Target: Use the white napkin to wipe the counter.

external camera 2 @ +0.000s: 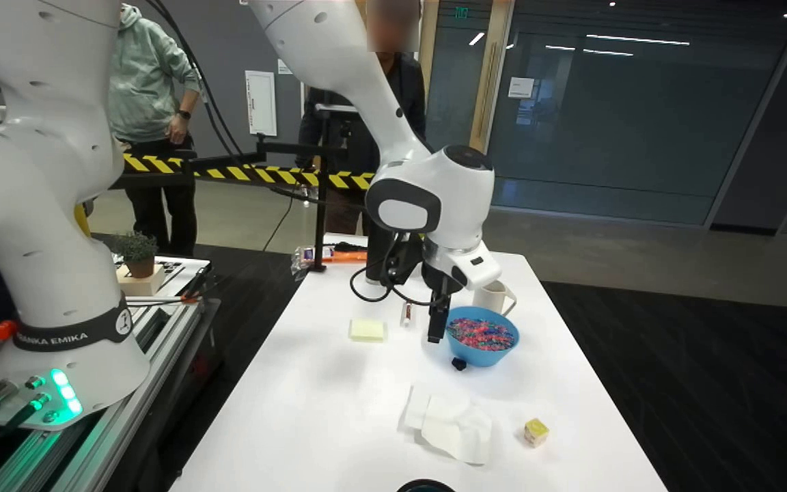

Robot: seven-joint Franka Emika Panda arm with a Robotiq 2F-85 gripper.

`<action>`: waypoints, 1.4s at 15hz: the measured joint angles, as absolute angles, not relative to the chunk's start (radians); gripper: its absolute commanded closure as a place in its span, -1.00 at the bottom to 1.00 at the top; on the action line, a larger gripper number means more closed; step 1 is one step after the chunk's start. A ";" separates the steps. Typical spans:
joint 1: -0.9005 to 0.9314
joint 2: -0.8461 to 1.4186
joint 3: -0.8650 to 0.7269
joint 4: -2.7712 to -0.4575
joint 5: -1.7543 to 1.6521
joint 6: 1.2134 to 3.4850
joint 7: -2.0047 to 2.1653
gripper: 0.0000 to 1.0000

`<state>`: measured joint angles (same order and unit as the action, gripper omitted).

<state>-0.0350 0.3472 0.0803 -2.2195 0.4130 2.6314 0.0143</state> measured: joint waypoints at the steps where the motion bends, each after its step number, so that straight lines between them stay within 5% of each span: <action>1: -0.038 0.352 0.095 -2.217 0.437 2.668 0.011 -1.00; 11: -0.040 0.447 0.070 -2.140 0.428 2.862 0.026 -1.00; 21: -0.004 0.509 -0.087 -2.094 0.257 2.782 0.190 -1.00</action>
<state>-0.0035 0.5086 -0.0871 -2.0938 0.2567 2.7825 0.1901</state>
